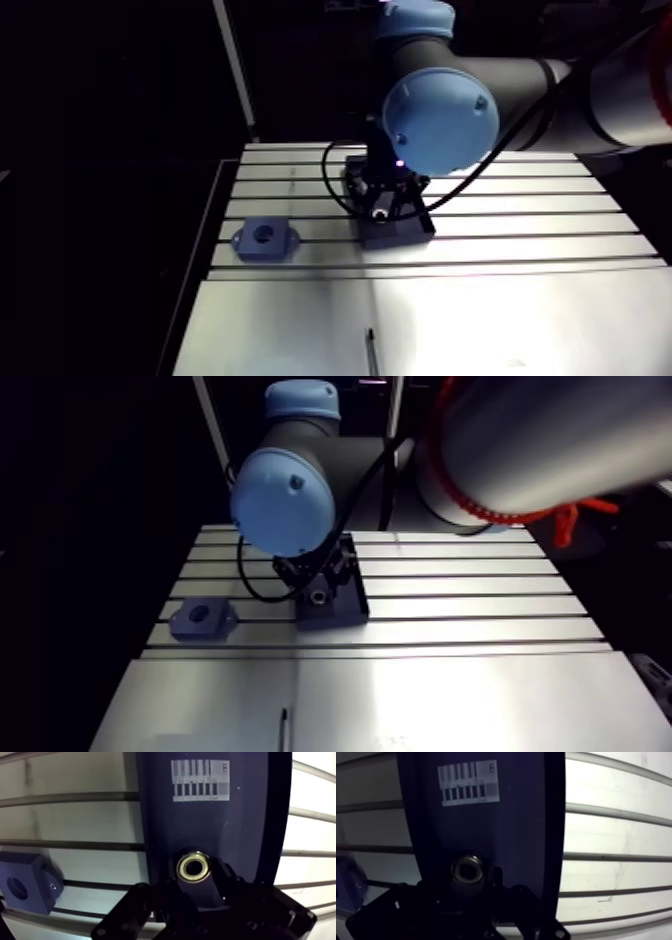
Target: Pick up the bearing and press it into the housing until flush.
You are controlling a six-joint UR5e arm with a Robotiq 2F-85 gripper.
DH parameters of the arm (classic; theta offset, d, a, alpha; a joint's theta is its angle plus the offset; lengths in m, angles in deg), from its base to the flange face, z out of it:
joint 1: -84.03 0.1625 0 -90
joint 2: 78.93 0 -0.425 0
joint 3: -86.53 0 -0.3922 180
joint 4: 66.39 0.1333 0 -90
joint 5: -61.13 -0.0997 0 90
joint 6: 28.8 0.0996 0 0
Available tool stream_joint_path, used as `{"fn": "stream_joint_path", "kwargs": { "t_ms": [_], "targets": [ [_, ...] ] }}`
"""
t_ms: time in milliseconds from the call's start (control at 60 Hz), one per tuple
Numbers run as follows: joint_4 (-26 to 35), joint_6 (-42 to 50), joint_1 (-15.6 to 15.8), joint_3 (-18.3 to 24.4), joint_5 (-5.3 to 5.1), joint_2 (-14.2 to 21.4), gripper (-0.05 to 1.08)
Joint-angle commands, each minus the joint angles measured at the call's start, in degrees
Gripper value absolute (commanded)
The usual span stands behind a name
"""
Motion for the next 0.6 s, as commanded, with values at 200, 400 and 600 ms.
{"fn": "stream_joint_path", "kwargs": {
  "t_ms": [200,400,600],
  "targets": [
    [0.00,-0.01,-0.04,-0.02,0.00,-0.26,0.50],
    [-0.47,-0.01,-0.13,-0.02,0.00,-0.26,0.54],
    [-1.76,-0.10,-0.13,-0.11,0.00,-0.26,0.56]
  ]
}}
